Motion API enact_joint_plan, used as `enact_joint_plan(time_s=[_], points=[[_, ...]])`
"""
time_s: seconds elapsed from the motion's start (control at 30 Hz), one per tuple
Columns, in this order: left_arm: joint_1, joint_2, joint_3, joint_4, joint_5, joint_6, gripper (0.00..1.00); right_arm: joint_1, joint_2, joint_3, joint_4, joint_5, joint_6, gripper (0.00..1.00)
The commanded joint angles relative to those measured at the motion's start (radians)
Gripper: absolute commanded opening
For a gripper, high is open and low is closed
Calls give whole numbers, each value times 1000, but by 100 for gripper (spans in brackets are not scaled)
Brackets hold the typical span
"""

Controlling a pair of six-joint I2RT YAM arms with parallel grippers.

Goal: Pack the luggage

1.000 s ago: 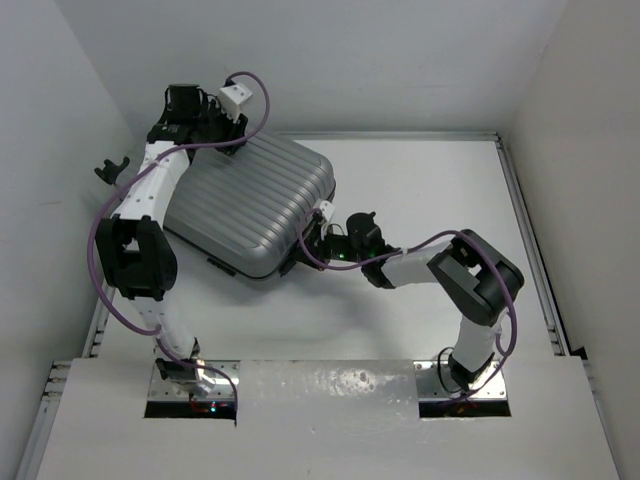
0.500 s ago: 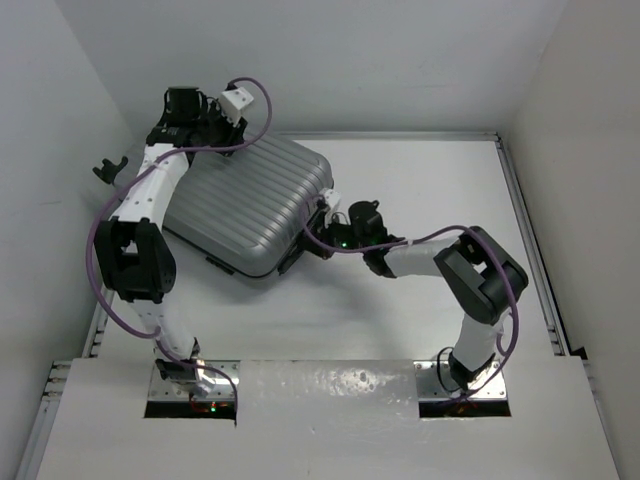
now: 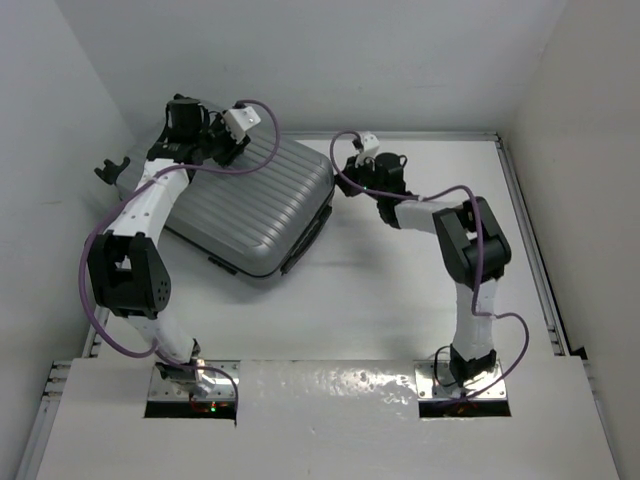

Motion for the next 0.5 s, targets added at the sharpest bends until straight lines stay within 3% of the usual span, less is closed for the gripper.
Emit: enact_joint_plan(time_s=[0.0, 0.1, 0.2, 0.27, 0.33, 0.37, 0.4, 0.43, 0.47], points=[[-5, 25, -60, -247, -15, 7, 35, -74, 85, 205, 37, 103, -58, 0], [-7, 24, -62, -266, -12, 33, 35, -89, 153, 317, 34, 128, -78, 0], [-7, 21, -62, -285, -4, 41, 35, -104, 259, 475, 110, -71, -9, 0], [5, 12, -37, -277, -13, -20, 29, -82, 352, 614, 151, -268, 107, 0], [47, -5, 76, -236, -22, -265, 26, -21, 379, 611, 225, -372, 177, 0], [155, -28, 120, -213, -18, -361, 27, 0, 385, 598, 250, -388, 186, 0], [224, -37, 219, -167, -18, -557, 28, 21, 386, 588, 254, -408, 188, 0], [372, -42, 280, -162, -36, -642, 33, 58, 389, 563, 258, -420, 191, 0], [448, -21, 338, -181, -39, -693, 34, 75, 394, 546, 277, -434, 195, 0]])
